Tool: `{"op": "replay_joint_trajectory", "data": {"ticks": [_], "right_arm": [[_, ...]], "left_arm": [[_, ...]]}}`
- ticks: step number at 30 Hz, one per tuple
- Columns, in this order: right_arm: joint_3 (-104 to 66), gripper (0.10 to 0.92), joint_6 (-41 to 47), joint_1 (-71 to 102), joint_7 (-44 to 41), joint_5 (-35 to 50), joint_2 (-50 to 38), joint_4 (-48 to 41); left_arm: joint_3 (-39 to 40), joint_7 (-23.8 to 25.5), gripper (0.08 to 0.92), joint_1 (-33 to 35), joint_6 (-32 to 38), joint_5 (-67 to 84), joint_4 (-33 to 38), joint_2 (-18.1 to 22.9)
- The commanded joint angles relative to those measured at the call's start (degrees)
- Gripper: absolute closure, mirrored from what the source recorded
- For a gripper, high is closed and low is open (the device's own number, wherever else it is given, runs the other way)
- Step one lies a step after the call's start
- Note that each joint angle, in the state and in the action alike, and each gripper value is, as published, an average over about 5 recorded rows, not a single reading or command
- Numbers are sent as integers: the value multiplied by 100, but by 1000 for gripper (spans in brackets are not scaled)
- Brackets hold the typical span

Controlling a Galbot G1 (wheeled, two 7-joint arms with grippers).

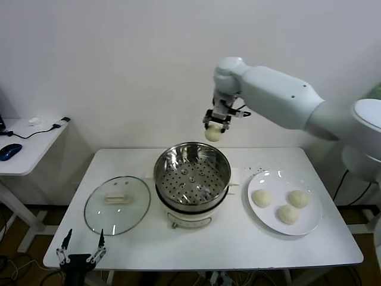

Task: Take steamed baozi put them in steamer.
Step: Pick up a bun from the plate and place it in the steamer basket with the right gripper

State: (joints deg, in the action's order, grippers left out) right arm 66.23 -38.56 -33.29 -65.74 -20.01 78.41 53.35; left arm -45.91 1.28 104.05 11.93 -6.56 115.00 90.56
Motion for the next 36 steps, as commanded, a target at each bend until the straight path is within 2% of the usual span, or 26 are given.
{"op": "replay_joint_trajectory", "data": {"ticks": [1,25,33,36], "right_arm": [[-273,440,-607,732,216,-1156,782,-74],[-141,428,-402,1404,272,-1456,696,-518],[-173,238,-399,1131,120,-978,527,-332],[-158,208,-455,822,17,-550,325,-124]], "left_arm": [[-33,-14,177,-13,-6,-168,24,-13],[-33,-44,177,-94,-42,-112,-76,1],[-45,-63,177,-46,-36,-92,-60,-25],[-53,-65,177,-12,-37,-76,-35,-56]]}}
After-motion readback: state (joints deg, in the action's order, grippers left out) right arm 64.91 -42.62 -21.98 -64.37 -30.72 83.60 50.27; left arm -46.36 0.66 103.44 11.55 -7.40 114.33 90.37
